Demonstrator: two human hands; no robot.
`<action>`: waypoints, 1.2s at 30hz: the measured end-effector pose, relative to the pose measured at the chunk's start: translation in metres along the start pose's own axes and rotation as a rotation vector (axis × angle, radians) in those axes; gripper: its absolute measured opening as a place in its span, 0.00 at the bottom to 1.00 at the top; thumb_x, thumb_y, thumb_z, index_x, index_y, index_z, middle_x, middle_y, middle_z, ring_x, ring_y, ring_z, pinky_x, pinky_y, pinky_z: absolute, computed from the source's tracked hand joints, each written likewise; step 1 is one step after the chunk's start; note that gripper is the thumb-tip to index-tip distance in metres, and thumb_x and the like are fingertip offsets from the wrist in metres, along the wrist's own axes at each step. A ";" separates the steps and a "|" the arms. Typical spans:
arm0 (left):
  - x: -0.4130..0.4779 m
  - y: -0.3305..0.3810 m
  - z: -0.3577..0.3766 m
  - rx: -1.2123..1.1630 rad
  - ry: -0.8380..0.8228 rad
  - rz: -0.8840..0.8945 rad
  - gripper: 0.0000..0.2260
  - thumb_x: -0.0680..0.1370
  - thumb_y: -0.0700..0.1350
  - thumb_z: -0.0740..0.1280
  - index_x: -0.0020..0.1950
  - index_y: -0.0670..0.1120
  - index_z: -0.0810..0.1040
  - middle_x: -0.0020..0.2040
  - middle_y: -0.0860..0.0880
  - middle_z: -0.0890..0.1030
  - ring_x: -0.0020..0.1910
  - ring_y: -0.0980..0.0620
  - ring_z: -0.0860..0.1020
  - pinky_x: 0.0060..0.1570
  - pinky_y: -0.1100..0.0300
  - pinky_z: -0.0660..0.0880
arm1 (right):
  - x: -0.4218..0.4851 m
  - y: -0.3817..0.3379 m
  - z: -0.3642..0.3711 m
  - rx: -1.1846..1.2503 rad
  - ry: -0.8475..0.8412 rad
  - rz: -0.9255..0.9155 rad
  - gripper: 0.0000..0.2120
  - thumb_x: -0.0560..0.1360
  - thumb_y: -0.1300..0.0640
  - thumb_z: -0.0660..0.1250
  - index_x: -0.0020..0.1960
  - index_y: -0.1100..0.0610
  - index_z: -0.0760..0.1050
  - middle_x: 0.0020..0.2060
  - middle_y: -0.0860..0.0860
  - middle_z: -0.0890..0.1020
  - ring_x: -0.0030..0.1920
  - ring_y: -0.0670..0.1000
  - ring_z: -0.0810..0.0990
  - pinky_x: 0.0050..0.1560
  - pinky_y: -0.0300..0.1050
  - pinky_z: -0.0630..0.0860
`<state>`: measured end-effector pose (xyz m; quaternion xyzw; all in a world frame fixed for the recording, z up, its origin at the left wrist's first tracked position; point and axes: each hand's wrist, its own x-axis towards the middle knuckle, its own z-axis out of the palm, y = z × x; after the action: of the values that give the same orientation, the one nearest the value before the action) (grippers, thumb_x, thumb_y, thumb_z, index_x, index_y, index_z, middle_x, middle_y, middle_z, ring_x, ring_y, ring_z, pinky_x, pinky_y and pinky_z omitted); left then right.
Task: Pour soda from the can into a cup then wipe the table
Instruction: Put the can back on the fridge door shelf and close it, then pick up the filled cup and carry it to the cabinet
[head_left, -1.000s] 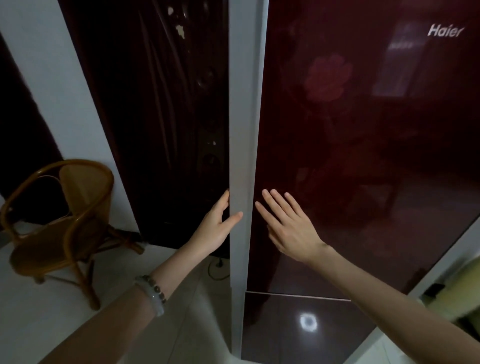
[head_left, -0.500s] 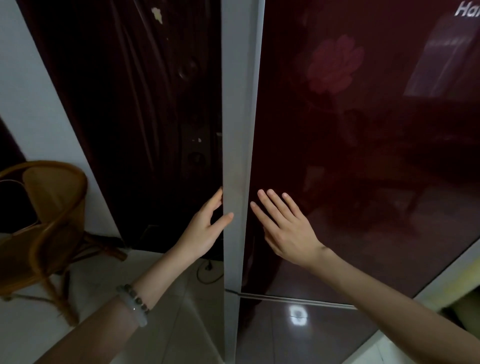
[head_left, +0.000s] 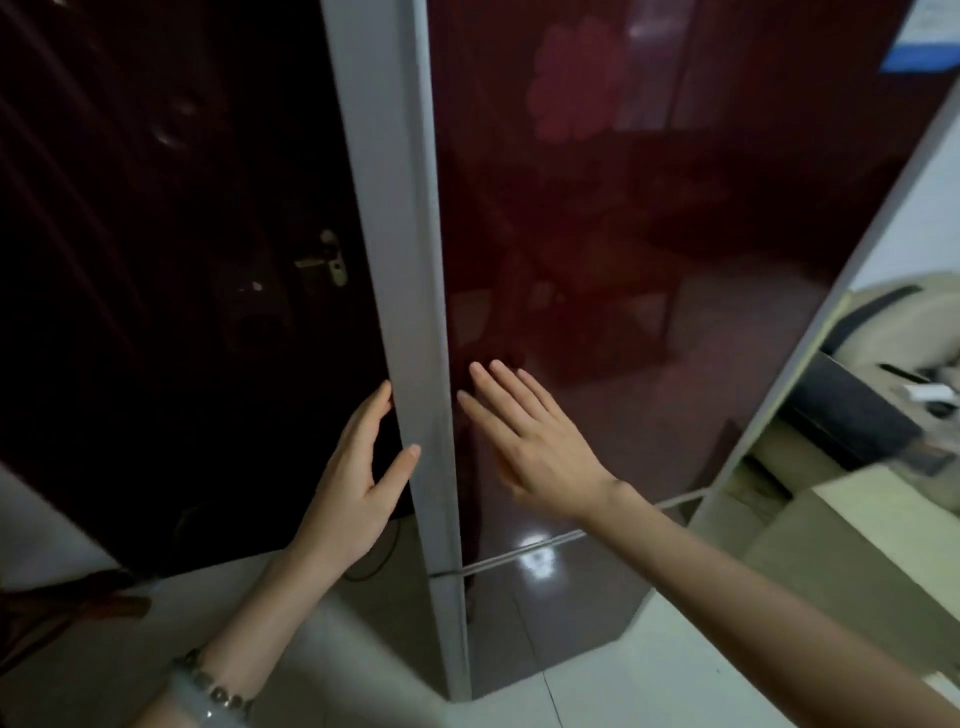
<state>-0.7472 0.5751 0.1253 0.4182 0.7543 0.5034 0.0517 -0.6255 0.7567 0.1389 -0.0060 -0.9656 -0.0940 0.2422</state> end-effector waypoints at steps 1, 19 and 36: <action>-0.002 0.000 -0.003 0.065 -0.002 0.074 0.29 0.77 0.53 0.62 0.76 0.55 0.55 0.74 0.63 0.57 0.72 0.69 0.55 0.71 0.64 0.56 | -0.002 -0.008 -0.003 0.034 -0.019 0.066 0.31 0.70 0.60 0.60 0.73 0.61 0.62 0.74 0.61 0.58 0.75 0.62 0.55 0.74 0.55 0.53; -0.065 0.060 0.073 0.616 -0.543 0.842 0.32 0.76 0.49 0.67 0.75 0.40 0.59 0.73 0.41 0.66 0.71 0.44 0.68 0.71 0.48 0.59 | -0.161 -0.146 -0.072 -0.170 -0.221 1.272 0.30 0.77 0.55 0.58 0.76 0.57 0.53 0.75 0.58 0.57 0.75 0.55 0.55 0.73 0.48 0.52; -0.291 0.226 0.235 0.310 -0.710 1.376 0.33 0.80 0.56 0.54 0.78 0.42 0.44 0.78 0.43 0.50 0.77 0.46 0.49 0.73 0.47 0.40 | -0.406 -0.277 -0.234 -0.660 -0.067 1.962 0.29 0.79 0.52 0.56 0.76 0.62 0.52 0.75 0.61 0.55 0.76 0.57 0.52 0.75 0.52 0.50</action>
<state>-0.3117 0.5769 0.0927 0.9290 0.3261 0.1481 -0.0925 -0.1741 0.4555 0.1017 -0.8589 -0.4685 -0.1151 0.1716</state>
